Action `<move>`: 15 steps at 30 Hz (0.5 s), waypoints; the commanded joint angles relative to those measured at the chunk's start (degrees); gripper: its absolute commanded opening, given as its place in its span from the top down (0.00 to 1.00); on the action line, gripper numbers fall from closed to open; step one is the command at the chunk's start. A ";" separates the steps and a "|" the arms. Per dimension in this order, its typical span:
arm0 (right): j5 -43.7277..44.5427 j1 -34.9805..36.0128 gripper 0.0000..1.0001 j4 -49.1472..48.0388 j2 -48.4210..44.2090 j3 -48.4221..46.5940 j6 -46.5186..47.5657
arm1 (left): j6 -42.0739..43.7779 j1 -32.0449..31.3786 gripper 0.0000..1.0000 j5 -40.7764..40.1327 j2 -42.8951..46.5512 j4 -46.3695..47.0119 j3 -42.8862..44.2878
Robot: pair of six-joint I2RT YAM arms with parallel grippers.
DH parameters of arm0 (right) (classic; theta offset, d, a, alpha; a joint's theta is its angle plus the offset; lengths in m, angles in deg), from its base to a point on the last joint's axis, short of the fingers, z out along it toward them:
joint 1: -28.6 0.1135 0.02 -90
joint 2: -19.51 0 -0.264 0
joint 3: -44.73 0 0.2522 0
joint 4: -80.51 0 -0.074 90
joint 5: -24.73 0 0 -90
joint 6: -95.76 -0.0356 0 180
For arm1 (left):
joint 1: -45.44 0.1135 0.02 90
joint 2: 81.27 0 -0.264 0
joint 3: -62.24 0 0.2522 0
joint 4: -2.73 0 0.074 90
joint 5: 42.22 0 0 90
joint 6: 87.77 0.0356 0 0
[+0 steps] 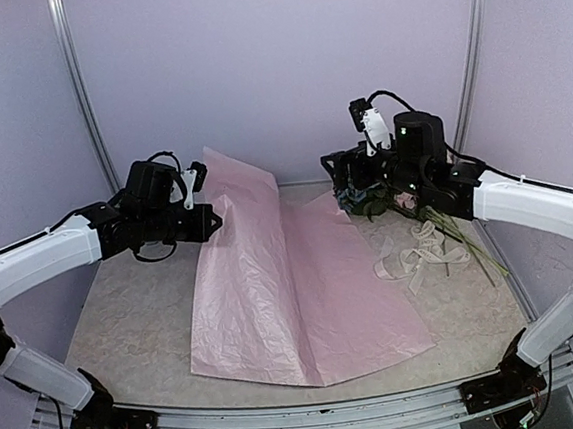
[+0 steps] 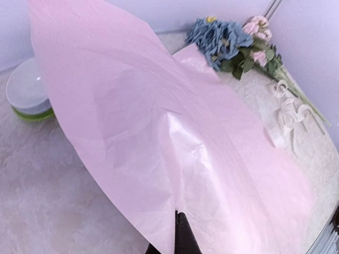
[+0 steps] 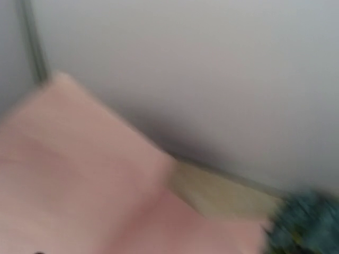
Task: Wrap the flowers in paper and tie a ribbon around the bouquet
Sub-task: Unfold the folded wrapping paper at the center of the board.
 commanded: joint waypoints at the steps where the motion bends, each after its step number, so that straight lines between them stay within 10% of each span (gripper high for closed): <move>1: -5.86 -7.76 0.00 16.10 2.46 -0.22 -2.40 | 0.01 0.64 1.00 -1.12 -2.71 -9.70 -0.34; 15: -16.84 -20.10 0.00 38.09 40.42 -25.04 5.43 | -1.28 1.16 1.00 -5.52 -5.43 -19.11 -1.67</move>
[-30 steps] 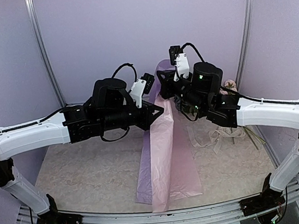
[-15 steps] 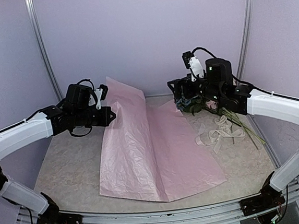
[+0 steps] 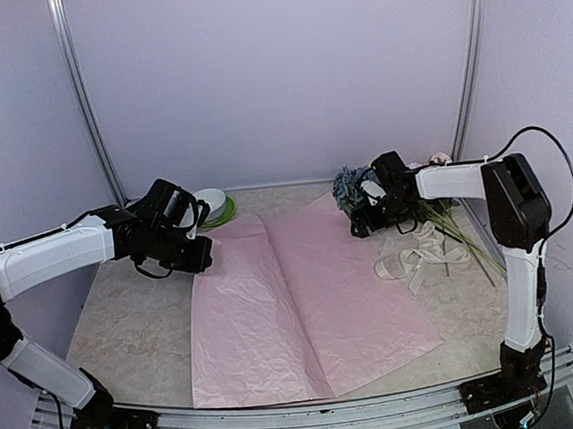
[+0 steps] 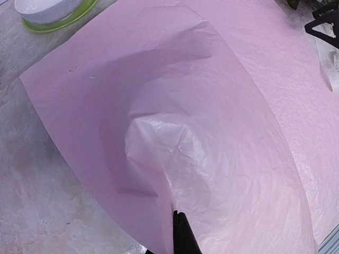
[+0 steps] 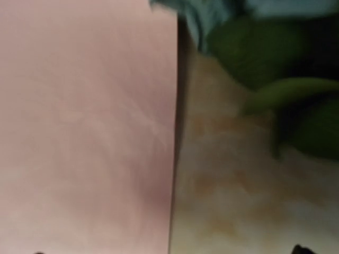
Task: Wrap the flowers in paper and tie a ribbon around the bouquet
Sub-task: Unfold the folded wrapping paper at the center of the board.
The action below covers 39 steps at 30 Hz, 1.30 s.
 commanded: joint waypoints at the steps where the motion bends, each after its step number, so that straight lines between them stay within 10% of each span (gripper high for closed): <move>1: -2.08 -0.58 0.00 8.75 10.62 -11.64 3.25 | -0.98 0.57 1.00 -1.72 -0.88 -2.96 -1.68; 6: -5.96 -0.22 0.08 14.35 20.20 -21.72 3.26 | -0.92 0.87 1.00 -1.98 -0.92 -2.90 -2.44; 21: -42.95 0.51 0.22 -4.14 19.32 -13.88 -6.36 | 1.64 2.70 1.00 -0.73 -3.72 -1.17 -2.05; 39: -51.54 4.87 0.35 -25.41 21.24 -10.11 -24.36 | 3.18 3.91 1.00 0.20 -4.71 0.37 -2.99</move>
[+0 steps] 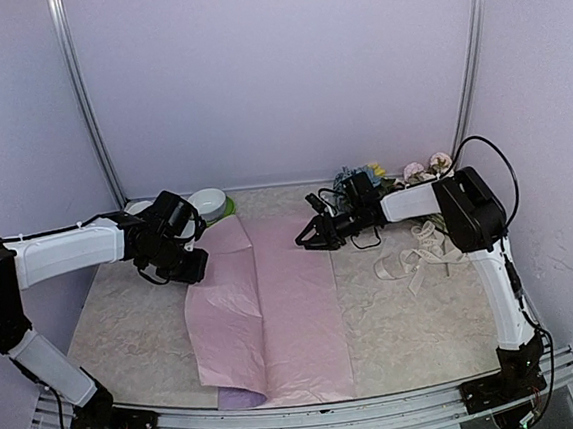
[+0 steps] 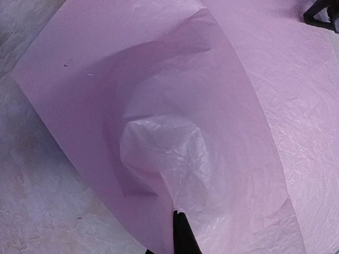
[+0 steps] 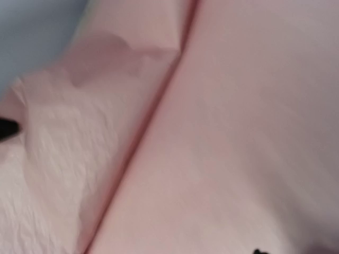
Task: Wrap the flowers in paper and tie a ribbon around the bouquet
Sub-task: Unfold the folded wrapping paper at the center of the board.
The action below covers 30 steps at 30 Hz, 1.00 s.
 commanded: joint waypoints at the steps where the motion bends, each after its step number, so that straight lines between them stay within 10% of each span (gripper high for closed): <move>1: -0.19 0.95 0.35 -8.52 1.04 2.06 -8.08 | 1.03 0.36 1.00 1.19 -0.33 1.84 -0.85; 15: 48.03 -1.46 0.18 23.22 5.59 -22.53 10.50 | 2.22 0.36 1.00 0.89 1.38 1.34 -1.58; 30: 41.14 5.98 0.13 32.51 19.39 -36.20 31.63 | 3.13 0.30 1.00 0.80 0.22 0.93 -0.26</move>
